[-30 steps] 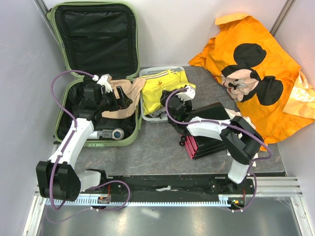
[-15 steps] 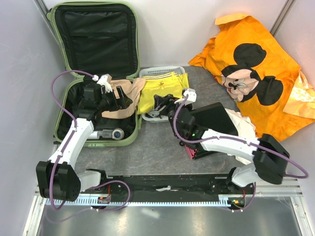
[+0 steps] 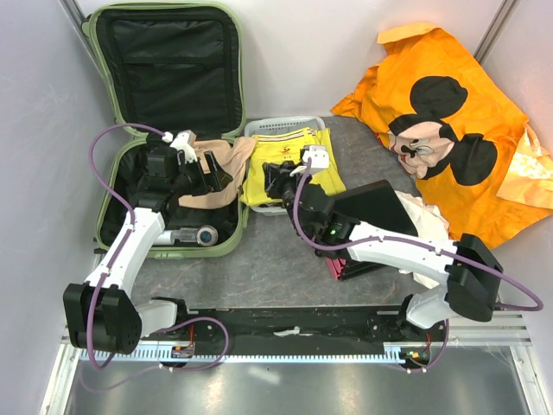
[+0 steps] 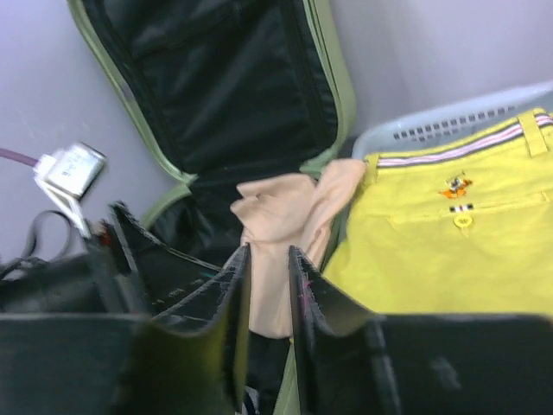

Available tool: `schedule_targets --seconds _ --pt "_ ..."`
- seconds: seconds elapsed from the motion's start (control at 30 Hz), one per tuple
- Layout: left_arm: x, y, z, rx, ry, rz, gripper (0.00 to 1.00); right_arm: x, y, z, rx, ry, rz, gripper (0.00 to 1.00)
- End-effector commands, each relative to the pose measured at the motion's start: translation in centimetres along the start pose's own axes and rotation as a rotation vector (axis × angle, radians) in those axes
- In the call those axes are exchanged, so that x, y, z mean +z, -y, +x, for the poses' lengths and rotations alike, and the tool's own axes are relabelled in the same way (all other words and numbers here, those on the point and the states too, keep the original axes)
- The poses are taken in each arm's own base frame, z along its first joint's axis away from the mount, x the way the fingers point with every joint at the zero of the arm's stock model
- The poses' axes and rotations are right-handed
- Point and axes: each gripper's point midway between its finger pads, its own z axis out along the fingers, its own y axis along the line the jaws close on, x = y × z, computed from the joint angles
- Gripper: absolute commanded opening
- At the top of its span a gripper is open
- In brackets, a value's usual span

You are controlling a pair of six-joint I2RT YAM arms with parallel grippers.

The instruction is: Open, take out, and arrange the luggage

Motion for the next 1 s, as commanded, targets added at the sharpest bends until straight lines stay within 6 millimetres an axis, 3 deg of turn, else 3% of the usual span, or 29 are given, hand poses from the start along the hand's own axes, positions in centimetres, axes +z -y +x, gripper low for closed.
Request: schedule_targets --seconds 0.0,0.07,0.13,0.17,0.23,0.27,0.43,0.63,0.73,0.87,0.97 --pt "-0.2 0.6 -1.0 -0.006 0.04 0.016 0.89 0.6 3.6 4.3 0.036 -0.129 0.081 0.2" --pt "-0.2 0.7 -1.1 -0.007 0.041 0.018 0.89 1.6 6.5 5.7 0.122 -0.159 0.134 0.19" --pt "-0.1 0.7 -1.0 -0.009 0.034 0.024 0.89 2.0 8.1 8.3 0.17 -0.245 0.129 0.18" --pt "0.0 0.8 -0.9 -0.012 0.031 0.028 0.89 2.8 10.0 9.7 0.195 -0.274 0.164 0.18" --pt "0.1 0.8 -0.8 -0.015 0.024 0.029 0.89 3.6 10.5 11.8 0.198 -0.347 0.144 0.18" --pt "0.1 0.7 -0.8 -0.015 0.024 0.029 0.89 4.1 12.3 14.0 0.169 -0.391 0.186 0.18" --pt "0.2 0.3 -0.7 -0.007 0.026 0.008 0.89 7.8 13.6 15.8 0.085 -0.403 0.219 0.18" --pt "0.2 0.3 -0.7 -0.009 0.023 0.007 0.89 11.4 17.2 17.8 0.037 -0.445 0.292 0.19" --pt "0.2 0.4 -0.6 -0.012 0.021 0.013 0.89 11.3 19.2 18.2 -0.028 -0.451 0.348 0.2" --pt "0.1 0.7 -0.7 -0.016 0.025 0.027 0.89 9.0 20.8 19.1 -0.079 -0.505 0.379 0.22" --pt "0.0 1.2 -0.8 -0.019 0.026 0.051 0.89 7.1 20.9 19.9 -0.105 -0.556 0.374 0.23"
